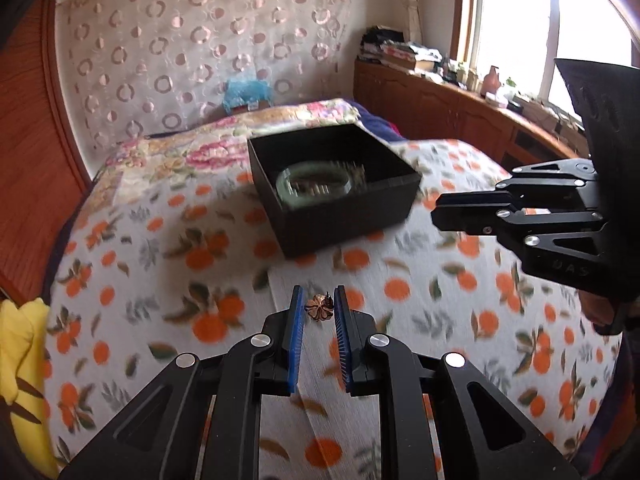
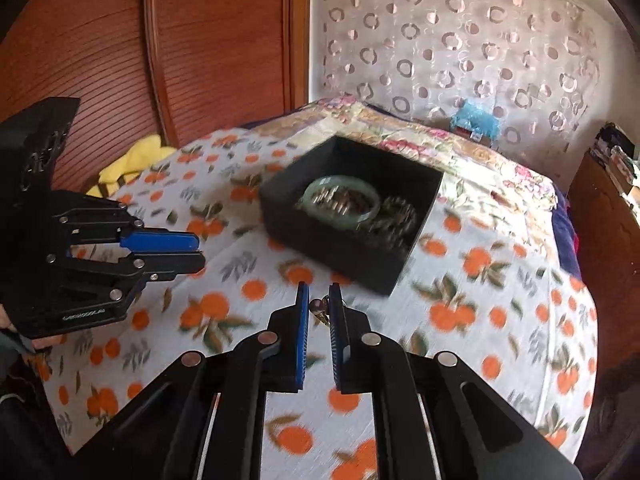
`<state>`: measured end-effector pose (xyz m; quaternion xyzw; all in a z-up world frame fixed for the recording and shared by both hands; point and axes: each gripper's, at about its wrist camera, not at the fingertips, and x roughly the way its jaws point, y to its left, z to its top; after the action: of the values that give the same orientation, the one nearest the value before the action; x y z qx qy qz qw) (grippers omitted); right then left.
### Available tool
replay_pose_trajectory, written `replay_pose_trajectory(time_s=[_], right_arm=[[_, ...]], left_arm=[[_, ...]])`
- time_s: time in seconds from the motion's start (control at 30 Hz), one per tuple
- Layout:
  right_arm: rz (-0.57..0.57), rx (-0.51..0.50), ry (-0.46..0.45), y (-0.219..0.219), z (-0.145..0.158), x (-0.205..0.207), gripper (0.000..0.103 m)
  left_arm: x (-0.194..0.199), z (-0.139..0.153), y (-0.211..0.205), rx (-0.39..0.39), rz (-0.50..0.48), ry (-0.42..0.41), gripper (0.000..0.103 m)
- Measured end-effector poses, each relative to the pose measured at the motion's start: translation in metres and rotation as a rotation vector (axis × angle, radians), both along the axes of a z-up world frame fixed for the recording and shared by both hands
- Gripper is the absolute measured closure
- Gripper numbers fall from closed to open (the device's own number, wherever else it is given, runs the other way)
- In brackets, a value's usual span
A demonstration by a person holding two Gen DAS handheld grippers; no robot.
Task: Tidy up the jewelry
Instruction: 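Drop the gold ring into the box with the left tool while the right drops its ring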
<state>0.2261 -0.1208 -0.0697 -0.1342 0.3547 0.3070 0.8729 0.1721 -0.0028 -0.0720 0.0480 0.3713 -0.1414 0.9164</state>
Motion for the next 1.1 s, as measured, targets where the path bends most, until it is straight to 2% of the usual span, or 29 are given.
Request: replay_pose_trajectory(time_s=[0.2,0.4,0.47,0.5,0.53,0.73,1.1], right_arm=[[-0.046,0.042,-0.004,0.003,0.014,0.038,0.092],[-0.101,0.130,0.040,-0.008,0.031,0.074,0.091],[-0.104,0.144,0.053,-0.010,0.035,0.080,0.081],[-0.105,0.150,0.055,-0.011,0.036,0.081,0.070],[-0.105,0.157,0.054,-0.012,0.038,0.082,0.068],[-0.126,0.176,0.052,-0.021,0.040,0.082,0.068],[-0.208,0.148,-0.001,-0.052,0.033,0.060,0.068]], left_arm=[[0.023,0.022,0.000,-0.015,0.017,-0.034,0.089],[0.038,0.036,-0.010,-0.027,0.012,-0.047,0.089],[0.043,0.038,-0.013,-0.022,0.013,-0.051,0.089],[0.046,0.039,-0.015,-0.019,0.014,-0.053,0.089],[0.049,0.039,-0.016,-0.016,0.016,-0.053,0.089],[0.069,0.032,-0.019,-0.007,0.039,-0.047,0.089],[0.106,0.026,-0.031,0.005,0.079,-0.044,0.089]])
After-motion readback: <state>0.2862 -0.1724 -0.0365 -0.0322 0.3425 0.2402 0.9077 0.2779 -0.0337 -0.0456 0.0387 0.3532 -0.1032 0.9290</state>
